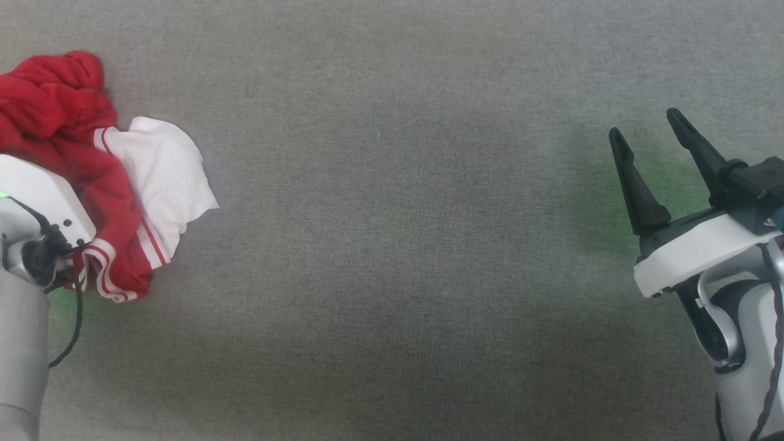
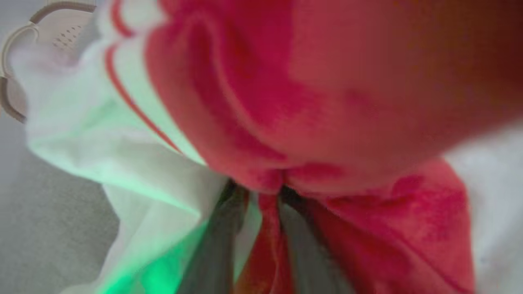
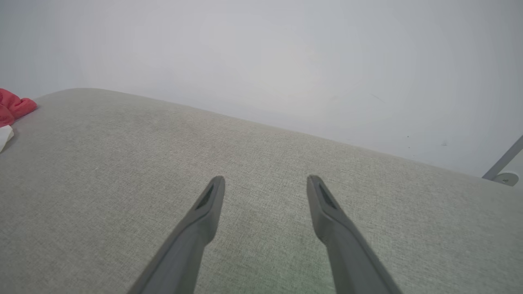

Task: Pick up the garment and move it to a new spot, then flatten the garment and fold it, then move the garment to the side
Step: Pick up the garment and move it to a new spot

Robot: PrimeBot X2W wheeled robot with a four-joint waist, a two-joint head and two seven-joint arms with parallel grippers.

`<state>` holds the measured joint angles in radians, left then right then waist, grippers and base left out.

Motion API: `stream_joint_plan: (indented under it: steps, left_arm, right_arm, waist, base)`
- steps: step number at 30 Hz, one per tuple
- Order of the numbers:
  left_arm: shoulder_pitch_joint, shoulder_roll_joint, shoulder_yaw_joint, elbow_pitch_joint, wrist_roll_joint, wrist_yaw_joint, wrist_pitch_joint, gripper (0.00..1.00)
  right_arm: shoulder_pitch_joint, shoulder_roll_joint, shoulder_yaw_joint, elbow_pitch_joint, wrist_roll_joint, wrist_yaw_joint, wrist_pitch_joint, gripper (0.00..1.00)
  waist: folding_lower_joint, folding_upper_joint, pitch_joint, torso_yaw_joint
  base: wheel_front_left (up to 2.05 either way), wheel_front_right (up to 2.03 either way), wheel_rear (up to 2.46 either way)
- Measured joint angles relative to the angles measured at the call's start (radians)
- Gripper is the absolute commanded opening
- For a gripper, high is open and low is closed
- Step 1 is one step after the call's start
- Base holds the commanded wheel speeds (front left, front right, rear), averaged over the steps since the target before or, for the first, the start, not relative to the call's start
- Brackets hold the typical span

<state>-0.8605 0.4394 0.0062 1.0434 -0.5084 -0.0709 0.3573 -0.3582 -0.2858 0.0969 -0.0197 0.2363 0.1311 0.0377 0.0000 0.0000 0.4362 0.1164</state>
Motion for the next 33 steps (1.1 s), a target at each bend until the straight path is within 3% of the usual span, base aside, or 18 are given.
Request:
stream_joint_plan:
  steps: [8, 18, 26, 33]
  left_arm:
    - [-0.022, 0.046, -0.017, 0.017, 0.012, -0.036, -0.157, 0.0]
    - [-0.048, 0.131, -0.048, -0.065, 0.017, -0.053, -0.253, 0.0]
    - [-0.063, 0.21, -0.082, -0.234, 0.013, -0.057, -0.204, 0.0]
    - [-0.007, 0.255, -0.086, -0.466, -0.031, -0.056, -0.056, 0.0]
  right_arm:
    - [0.01, 0.032, -0.03, 0.038, -0.001, 0.0, -0.027, 1.0]
    - [0.041, 0.074, -0.052, 0.081, -0.008, 0.0, -0.052, 1.0]
    - [0.058, 0.113, -0.047, 0.105, -0.014, 0.0, -0.065, 1.0]
    - [0.062, 0.136, -0.054, 0.114, -0.018, 0.0, -0.075, 1.0]
  waist:
    - [0.0, 0.0, -0.06, 0.008]
    - [0.0, 0.0, -0.168, 0.033]
    - [0.0, 0.0, -0.265, 0.051]
    - [0.0, 0.0, -0.32, 0.05]
  base:
    - [0.0, 0.0, 0.0]
    - [0.0, 0.0, 0.0]
    - [0.0, 0.0, 0.0]
    - [0.0, 0.0, 0.0]
